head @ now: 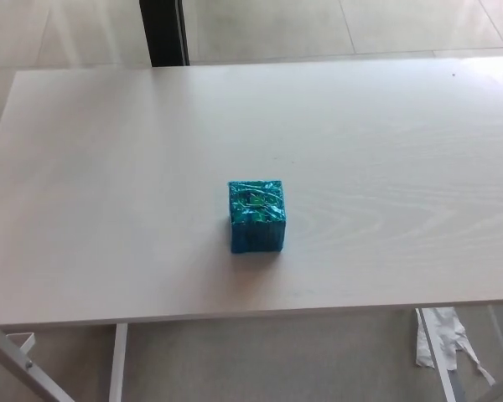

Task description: The robot uses its right hand to pick up a cube kept in the middle of the desk infront of it and hands it to a person

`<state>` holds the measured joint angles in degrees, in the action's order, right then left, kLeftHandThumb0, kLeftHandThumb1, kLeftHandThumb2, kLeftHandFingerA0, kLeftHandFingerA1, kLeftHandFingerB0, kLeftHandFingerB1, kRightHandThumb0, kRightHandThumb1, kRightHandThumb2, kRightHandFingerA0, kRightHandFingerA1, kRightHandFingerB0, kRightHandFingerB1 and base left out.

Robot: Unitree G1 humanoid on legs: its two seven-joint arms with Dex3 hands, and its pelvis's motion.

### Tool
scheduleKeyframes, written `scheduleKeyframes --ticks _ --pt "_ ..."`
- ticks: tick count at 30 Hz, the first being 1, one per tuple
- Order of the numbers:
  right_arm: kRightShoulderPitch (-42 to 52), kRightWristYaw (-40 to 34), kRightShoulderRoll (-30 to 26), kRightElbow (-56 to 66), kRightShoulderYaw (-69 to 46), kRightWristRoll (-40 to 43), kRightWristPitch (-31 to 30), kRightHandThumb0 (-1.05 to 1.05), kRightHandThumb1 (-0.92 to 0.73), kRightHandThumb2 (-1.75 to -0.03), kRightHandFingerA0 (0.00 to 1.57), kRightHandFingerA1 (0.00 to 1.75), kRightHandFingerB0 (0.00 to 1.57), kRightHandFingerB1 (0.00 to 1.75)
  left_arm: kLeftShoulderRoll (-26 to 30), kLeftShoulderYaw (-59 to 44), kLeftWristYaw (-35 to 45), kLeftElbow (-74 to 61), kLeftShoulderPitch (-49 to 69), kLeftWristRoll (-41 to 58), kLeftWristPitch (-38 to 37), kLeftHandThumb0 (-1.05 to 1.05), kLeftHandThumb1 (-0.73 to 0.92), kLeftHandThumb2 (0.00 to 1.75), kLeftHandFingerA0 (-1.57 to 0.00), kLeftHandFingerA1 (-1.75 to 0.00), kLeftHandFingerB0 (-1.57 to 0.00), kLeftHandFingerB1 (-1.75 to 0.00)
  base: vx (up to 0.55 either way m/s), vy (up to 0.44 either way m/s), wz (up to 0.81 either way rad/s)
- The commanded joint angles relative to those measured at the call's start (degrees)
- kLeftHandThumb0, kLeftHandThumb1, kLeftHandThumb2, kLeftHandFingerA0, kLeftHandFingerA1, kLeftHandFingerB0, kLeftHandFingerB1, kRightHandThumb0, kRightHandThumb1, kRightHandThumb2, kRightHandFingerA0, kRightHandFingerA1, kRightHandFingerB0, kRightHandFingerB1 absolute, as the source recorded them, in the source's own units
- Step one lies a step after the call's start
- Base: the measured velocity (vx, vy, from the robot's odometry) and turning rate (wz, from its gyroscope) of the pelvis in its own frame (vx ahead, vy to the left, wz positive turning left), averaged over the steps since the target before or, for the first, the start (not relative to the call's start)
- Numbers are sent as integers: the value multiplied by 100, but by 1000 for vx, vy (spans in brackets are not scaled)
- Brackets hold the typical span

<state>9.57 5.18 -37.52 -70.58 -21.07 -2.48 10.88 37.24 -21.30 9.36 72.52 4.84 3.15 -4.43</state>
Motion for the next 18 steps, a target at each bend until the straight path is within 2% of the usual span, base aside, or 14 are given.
scheduleKeyframes --ticks 1,2,3,4,5,7,8,9,10,13,14,15,17,18 --pt "-62 336 -46 -90 -511 685 160 -54 -50 -54 68 95 41 36 79 -169 227 131 -47 220 -150 -55 49 55 -90 -125 -60 -44 0 0 0" --pt "-74 388 -42 -73 -636 801 146 -54 -50 -54 68 95 41 36 65 -174 218 141 -57 219 -145 -55 49 55 -90 -125 -60 -44 0 0 0" --pt "-87 365 -14 -42 -914 1024 180 -52 -49 -55 73 126 40 38 49 -235 254 149 -101 276 -118 -57 37 78 -92 -101 -55 -56 0 0 0" --pt "-97 349 -18 -29 -989 1060 195 -64 -39 -78 89 134 31 49 52 -251 265 141 -106 289 -101 -56 47 55 -83 -82 -65 -45 0 0 0" --pt "-164 265 -34 55 -1324 1324 241 -57 -48 -59 90 168 41 40 57 -299 275 117 -121 330 -60 -56 49 55 -76 -60 -67 -46 0 0 0" --pt "-263 189 -43 159 -1703 1588 261 -57 -48 -59 90 168 41 40 51 -353 263 103 -113 362 -38 -56 49 55 -76 -60 -67 -46 0 0 0" --pt "-380 99 -89 260 -1858 1684 195 -57 -50 -58 87 143 42 37 47 -398 287 77 -103 408 -24 -56 49 55 -77 -61 -70 -47 0 0 0" --pt "-392 113 -96 378 -1972 1718 229 -55 -51 -60 91 163 41 38 28 -406 280 101 -103 410 -26 -56 49 56 -78 -61 -69 -46 0 0 0" --pt "-386 185 -86 445 -2022 1725 316 -55 -53 -56 98 155 41 37 17 -469 316 111 -99 471 -23 -57 48 55 -78 -62 -67 -46 0 0 0" --pt "-466 172 -91 621 -2131 1702 324 -64 -41 -80 108 131 35 48 22 -528 345 114 -110 505 15 -58 49 55 -73 -59 -63 -46 0 0 0" --pt "-466 194 -47 729 -2194 1720 528 -66 -41 -80 77 83 34 49 16 -553 340 121 -85 512 14 -58 49 55 -75 -59 -62 -45 0 0 0" --pt "-453 319 -9 854 -2259 1782 694 -60 -51 -56 85 68 39 40 12 -571 362 121 -82 525 7 -57 50 55 -74 -60 -61 -45 0 0 0" --pt "-448 444 34 1045 -2348 1843 830 -58 -50 -56 81 57 40 39 19 -571 350 122 -95 503 14 -58 50 56 -76 -60 -62 -45 0 0 0" --pt "-550 637 7 1586 -2312 1909 707 -57 -49 -56 47 44 34 32 2 -613 317 133 -120 538 36 -54 50 56 -78 -59 -62 -44 0 0 0"
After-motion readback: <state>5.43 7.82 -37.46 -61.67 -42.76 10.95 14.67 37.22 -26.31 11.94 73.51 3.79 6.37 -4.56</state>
